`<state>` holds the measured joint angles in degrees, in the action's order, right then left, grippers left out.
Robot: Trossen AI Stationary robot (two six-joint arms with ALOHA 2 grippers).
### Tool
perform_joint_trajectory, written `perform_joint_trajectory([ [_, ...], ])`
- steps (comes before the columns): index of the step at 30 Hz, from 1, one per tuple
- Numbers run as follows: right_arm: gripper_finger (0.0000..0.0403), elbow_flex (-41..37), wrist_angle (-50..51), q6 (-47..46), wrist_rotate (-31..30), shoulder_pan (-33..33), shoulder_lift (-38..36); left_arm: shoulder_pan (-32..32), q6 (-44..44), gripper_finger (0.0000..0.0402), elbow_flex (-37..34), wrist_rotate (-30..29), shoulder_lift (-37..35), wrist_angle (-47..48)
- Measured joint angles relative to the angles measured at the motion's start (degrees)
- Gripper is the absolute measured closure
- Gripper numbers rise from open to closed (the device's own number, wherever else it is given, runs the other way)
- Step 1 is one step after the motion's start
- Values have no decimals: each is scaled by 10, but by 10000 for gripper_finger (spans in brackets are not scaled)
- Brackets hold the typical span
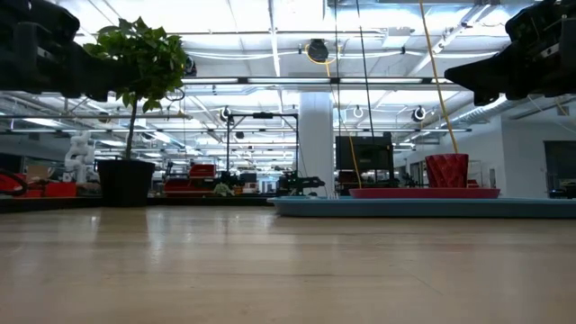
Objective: Pick and place plate/cup/fork/spoon on tray
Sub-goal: Return to Home Position
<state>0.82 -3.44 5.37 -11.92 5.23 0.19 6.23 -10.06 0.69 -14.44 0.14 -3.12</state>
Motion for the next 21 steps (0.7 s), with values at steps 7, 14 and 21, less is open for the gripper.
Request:
perform_joint_trajectory([
  [7, 403, 0, -1, 0, 0, 0, 0, -31, 12, 392, 0, 34, 0, 9],
  [14, 403, 0, -2, 0, 0, 0, 0, -47, 36, 392, 0, 54, 3, 12],
  [21, 403, 0, -2, 0, 0, 0, 0, -47, 30, 392, -1, 54, 3, 4],
])
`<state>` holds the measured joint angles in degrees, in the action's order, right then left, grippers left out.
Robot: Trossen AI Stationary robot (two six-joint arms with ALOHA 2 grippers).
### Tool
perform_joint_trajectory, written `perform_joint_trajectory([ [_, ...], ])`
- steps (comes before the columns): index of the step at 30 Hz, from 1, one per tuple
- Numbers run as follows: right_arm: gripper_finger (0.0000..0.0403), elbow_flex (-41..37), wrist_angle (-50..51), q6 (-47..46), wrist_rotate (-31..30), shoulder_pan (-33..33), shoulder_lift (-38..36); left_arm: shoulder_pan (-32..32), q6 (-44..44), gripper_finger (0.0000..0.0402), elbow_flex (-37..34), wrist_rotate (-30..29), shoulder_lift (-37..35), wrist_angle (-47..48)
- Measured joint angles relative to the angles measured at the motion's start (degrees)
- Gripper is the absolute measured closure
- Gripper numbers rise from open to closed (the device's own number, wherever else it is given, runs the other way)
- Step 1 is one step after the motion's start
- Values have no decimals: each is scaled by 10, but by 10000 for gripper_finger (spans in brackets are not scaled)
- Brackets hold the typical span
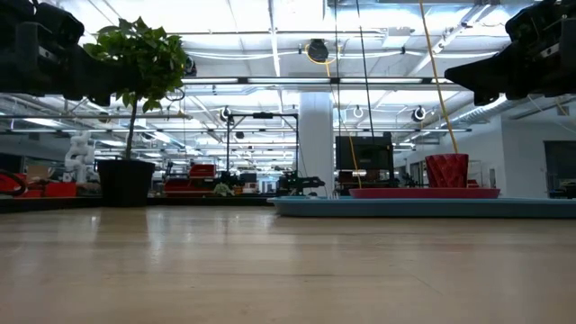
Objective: Pick and place plate/cup/fork/spoon on tray
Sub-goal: Return to Home Position
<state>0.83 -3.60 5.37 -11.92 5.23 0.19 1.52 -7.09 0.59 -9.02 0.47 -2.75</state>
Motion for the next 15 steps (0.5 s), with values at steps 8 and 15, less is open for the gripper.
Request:
perform_joint_trajectory([
  [8, 403, 0, 0, 0, 0, 0, 0, 0, 2, 392, 0, 0, 0, -6],
  [15, 403, 0, 0, 0, 0, 0, 0, 0, 1, 392, 0, 0, 0, -8],
])
